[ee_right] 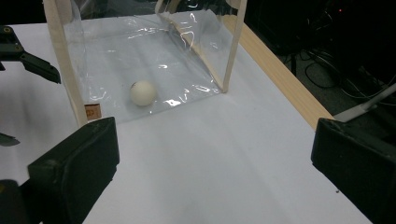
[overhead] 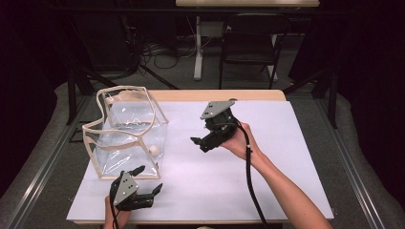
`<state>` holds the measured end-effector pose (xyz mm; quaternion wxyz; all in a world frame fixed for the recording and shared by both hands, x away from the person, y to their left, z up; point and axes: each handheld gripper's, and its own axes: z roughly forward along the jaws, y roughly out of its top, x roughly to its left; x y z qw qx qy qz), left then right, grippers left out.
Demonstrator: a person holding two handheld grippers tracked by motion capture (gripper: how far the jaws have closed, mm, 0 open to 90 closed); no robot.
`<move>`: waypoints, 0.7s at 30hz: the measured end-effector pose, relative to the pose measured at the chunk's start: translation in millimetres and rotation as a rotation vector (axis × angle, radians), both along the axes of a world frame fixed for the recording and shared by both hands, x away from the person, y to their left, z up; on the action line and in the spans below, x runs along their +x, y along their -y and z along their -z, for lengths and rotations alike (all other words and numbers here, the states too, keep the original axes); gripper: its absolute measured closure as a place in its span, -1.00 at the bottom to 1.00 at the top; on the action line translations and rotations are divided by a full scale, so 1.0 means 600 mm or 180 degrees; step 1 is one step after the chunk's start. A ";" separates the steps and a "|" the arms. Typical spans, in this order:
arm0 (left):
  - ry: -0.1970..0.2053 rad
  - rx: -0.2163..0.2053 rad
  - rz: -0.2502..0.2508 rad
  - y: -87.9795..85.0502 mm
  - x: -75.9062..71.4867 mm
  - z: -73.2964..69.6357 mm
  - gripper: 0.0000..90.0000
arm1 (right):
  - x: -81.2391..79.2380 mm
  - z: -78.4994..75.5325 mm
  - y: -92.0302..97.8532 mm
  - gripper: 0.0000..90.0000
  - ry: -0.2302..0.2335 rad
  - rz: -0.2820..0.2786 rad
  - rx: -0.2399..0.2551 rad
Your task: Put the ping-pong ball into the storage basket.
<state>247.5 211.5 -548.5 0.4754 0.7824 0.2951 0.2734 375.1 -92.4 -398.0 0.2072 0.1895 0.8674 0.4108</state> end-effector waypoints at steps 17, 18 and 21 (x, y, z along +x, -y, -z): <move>-0.0012 0.0006 -0.0009 0.000 0.000 0.001 -0.64 | -0.025 0.033 0.052 -0.98 0.0032 0.0112 0.0048; -0.0011 0.0006 -0.0009 0.000 0.000 0.001 -0.64 | -0.027 0.036 0.055 -0.98 0.0034 0.0118 0.0049; -0.0014 0.0008 -0.0009 0.000 0.000 0.001 -0.64 | -0.032 0.042 0.066 -0.98 0.0040 0.0145 0.0066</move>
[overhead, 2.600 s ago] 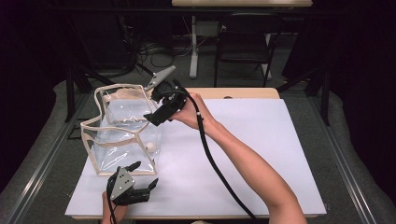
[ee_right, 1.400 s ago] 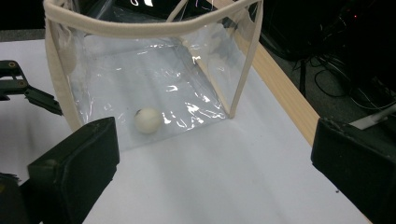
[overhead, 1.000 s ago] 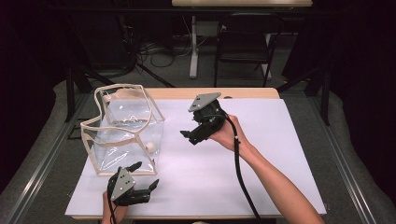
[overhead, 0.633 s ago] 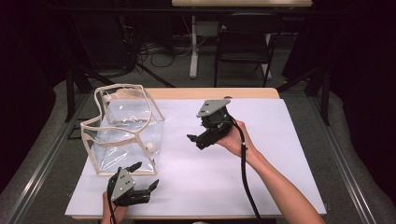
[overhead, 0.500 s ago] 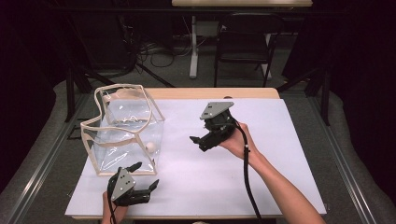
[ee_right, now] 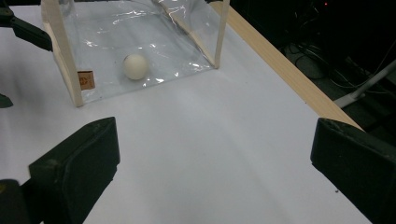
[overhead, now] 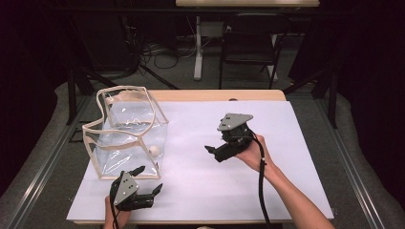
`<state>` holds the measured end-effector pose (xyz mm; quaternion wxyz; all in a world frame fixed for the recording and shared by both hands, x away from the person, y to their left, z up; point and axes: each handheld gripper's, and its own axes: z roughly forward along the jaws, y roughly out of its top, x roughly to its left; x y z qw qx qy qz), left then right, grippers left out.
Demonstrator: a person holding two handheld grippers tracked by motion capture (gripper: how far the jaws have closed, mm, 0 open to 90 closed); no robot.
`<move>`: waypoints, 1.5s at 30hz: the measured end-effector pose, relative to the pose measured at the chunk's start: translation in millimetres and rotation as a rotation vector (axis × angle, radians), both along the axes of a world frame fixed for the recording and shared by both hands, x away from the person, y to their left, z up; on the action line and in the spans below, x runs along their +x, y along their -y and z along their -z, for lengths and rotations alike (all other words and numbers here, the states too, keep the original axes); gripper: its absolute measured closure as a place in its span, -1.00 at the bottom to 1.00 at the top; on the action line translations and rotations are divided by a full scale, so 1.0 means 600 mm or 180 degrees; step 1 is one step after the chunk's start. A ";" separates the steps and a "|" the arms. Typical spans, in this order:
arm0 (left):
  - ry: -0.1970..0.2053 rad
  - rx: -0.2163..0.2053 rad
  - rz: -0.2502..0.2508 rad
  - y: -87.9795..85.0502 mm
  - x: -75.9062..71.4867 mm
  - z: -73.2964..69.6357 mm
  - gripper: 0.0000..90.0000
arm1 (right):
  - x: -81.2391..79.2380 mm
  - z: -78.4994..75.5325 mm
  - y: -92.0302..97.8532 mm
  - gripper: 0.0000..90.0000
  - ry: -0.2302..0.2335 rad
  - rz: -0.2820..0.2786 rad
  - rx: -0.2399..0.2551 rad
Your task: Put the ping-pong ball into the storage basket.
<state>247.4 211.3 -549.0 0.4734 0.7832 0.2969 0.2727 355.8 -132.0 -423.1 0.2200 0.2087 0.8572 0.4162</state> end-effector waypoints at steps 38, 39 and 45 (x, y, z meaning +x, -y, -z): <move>-0.0008 0.0029 -0.0001 0.001 0.001 0.001 -0.64 | -0.077 0.100 0.115 -0.97 0.0045 0.0282 0.0165; -0.0008 0.0025 -0.0002 0.001 0.000 0.001 -0.64 | -0.079 0.102 0.117 -0.97 0.0043 0.0294 0.0169; -0.0013 0.0033 -0.0008 0.000 0.000 0.001 -0.64 | -0.088 0.116 0.129 -0.97 0.0057 0.0319 0.0195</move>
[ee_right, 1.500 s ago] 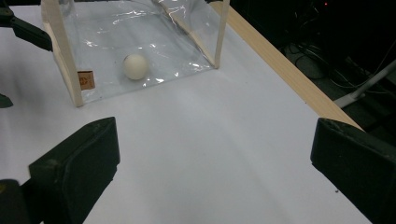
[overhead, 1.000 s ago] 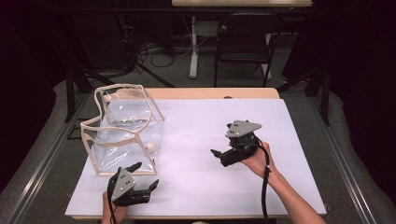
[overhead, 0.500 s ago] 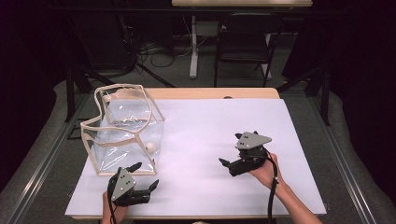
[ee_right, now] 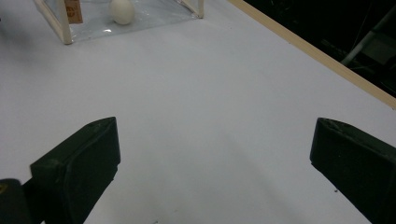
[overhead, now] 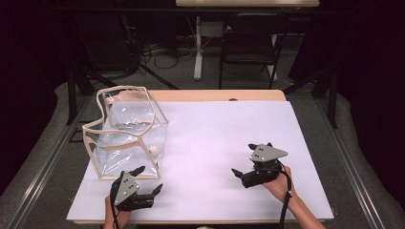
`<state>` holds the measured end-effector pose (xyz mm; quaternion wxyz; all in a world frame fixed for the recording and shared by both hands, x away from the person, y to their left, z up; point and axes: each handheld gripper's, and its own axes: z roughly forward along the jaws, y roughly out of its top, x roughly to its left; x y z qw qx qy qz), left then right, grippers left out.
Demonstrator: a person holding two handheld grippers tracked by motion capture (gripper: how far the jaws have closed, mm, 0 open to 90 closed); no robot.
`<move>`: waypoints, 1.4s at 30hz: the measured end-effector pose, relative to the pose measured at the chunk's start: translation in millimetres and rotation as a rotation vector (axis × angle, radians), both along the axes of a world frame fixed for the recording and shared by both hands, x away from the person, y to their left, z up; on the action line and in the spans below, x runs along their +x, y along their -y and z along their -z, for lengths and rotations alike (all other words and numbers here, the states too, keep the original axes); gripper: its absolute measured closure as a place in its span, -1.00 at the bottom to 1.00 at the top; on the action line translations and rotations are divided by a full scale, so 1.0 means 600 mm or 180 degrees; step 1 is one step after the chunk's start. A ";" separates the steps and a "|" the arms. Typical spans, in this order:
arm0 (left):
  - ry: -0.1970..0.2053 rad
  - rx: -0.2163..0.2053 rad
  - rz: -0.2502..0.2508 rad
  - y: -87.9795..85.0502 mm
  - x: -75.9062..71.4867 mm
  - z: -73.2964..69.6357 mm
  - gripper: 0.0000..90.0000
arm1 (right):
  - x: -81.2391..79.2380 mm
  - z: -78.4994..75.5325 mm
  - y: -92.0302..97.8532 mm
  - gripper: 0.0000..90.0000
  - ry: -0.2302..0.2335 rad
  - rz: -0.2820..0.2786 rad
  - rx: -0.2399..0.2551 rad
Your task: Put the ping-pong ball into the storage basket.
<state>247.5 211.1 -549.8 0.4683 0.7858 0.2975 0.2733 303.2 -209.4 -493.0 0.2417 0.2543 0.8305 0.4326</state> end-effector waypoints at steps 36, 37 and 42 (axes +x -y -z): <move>-0.0023 0.0021 -0.0001 0.002 0.002 0.003 -0.64 | -0.068 0.075 0.053 -0.97 0.0036 0.0126 0.0065; -0.0022 0.0026 0.0005 0.002 0.002 0.003 -0.64 | -0.070 0.077 0.054 -0.97 0.0034 0.0126 0.0081; -0.0027 0.0049 0.0018 0.004 0.003 0.004 -0.64 | -0.071 0.083 0.056 -0.97 0.0039 0.0152 0.0045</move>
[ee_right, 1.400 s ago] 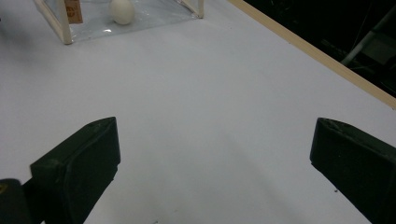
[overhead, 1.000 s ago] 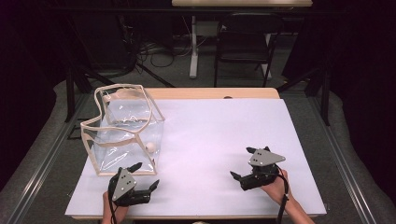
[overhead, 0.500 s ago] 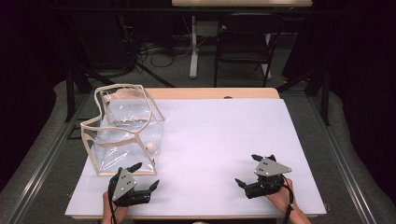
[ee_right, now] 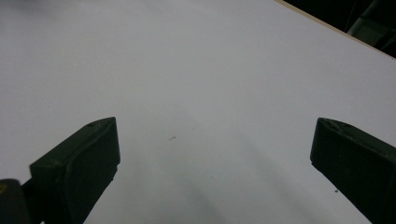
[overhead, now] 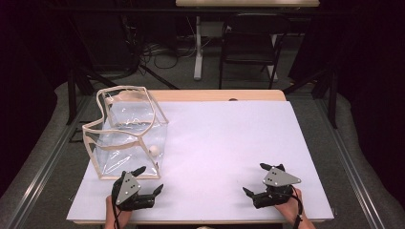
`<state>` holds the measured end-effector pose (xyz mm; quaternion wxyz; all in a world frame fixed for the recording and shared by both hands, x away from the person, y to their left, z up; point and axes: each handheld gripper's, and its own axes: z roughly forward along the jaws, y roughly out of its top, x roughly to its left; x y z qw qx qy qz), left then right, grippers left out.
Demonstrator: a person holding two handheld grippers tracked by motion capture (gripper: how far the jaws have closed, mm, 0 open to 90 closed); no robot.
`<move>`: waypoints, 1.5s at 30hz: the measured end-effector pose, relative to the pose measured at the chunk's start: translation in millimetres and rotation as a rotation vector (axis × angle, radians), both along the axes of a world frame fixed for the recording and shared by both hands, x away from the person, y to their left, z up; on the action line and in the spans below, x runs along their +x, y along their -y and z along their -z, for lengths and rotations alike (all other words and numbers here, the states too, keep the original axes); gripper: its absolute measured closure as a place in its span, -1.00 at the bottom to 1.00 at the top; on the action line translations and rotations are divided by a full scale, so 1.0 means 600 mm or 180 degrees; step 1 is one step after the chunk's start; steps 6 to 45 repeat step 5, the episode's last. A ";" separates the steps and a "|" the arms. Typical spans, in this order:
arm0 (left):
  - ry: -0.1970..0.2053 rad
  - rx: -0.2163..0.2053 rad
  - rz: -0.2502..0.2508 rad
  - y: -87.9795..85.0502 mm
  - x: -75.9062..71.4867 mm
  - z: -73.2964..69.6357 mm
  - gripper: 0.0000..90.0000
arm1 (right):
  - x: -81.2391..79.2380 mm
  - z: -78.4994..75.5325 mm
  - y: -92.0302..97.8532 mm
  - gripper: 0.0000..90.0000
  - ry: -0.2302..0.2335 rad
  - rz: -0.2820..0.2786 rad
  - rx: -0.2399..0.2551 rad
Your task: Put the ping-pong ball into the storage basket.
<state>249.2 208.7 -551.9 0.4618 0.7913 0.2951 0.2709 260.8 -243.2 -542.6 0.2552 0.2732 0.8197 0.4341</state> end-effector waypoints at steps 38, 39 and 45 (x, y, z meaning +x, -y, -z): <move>-0.0096 0.0031 0.0001 0.000 0.003 0.003 -0.64 | 0.001 0.001 0.005 -0.98 0.0020 0.0036 0.0046; -0.0096 0.0031 0.0001 0.000 0.003 0.003 -0.64 | 0.001 0.001 0.005 -0.98 0.0020 0.0036 0.0046; -0.0096 0.0031 0.0001 0.000 0.003 0.003 -0.64 | 0.001 0.001 0.005 -0.98 0.0020 0.0036 0.0046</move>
